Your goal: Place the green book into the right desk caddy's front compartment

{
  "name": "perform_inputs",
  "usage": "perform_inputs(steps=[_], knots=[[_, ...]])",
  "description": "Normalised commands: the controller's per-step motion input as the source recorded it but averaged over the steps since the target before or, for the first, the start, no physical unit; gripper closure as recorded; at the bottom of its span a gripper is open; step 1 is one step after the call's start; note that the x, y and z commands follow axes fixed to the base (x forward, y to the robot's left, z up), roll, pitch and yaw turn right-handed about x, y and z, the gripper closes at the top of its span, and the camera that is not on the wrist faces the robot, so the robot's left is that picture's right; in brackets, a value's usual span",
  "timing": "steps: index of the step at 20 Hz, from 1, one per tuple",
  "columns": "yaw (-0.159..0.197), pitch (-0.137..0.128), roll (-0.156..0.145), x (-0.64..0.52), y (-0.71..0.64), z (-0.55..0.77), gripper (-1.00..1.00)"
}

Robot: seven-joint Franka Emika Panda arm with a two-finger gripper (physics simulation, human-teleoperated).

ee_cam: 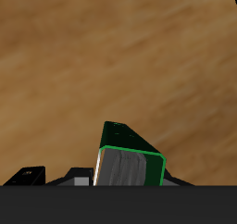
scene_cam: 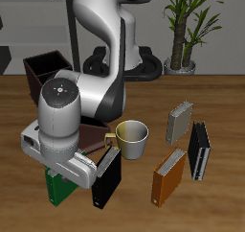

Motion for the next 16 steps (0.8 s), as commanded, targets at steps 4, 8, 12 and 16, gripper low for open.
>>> perform_inputs(steps=[4,8,12,16], knots=[[0.022,-0.052,-0.011,-0.19,-0.16,0.41,1.0],[0.048,-0.063,-0.017,-0.21,-0.11,0.5,1.0],[0.023,-0.08,-0.006,-0.28,-0.09,0.64,1.0],[0.065,-0.102,-0.028,-0.44,-0.17,0.82,1.0]])
